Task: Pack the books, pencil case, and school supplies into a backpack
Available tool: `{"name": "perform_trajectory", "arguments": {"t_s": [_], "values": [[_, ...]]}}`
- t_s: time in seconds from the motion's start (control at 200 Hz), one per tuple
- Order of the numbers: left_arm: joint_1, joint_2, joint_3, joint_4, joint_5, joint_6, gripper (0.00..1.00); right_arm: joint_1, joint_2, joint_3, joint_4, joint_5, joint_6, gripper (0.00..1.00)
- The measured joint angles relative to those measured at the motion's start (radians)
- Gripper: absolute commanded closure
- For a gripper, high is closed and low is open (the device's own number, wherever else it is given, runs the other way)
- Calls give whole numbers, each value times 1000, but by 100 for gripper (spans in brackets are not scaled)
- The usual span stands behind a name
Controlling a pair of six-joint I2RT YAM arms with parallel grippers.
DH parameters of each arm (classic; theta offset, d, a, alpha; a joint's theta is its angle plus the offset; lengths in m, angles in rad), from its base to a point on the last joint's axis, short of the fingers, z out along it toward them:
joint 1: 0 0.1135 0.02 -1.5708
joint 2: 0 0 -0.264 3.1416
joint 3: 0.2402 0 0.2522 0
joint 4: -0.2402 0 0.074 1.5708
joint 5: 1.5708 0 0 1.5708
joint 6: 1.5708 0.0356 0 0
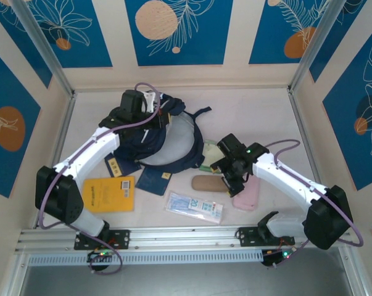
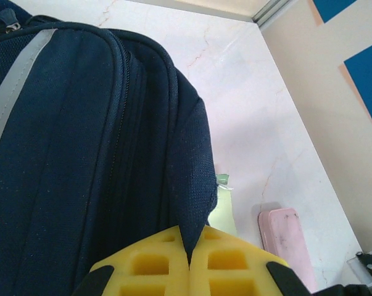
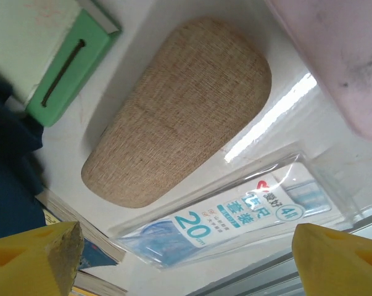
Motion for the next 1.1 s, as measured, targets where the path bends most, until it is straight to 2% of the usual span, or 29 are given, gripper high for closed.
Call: {"name": "perform_trajectory", "arguments": {"t_s": [0.21,0.465,0.605,0.695,0.815,1.1], "values": [[0,-9,-6,3,0,0,100,5,97,-5,98,-11,169,6],[0,-14,-11,3,0,0,100,3,253,-19,191,-26,236,4],[0,-15,-11,3,0,0,100,-6,304,-42,242,-28,238,13],[-1,-14,-11,3,0,0,100,-11,323,-53,267,-28,231,27],[-1,-15,-11,3,0,1,100,-14,325,-67,283,-19,232,41],[-1,-14,-11,2,0,9,100,-30,185,-99,275,38,197,54]]}}
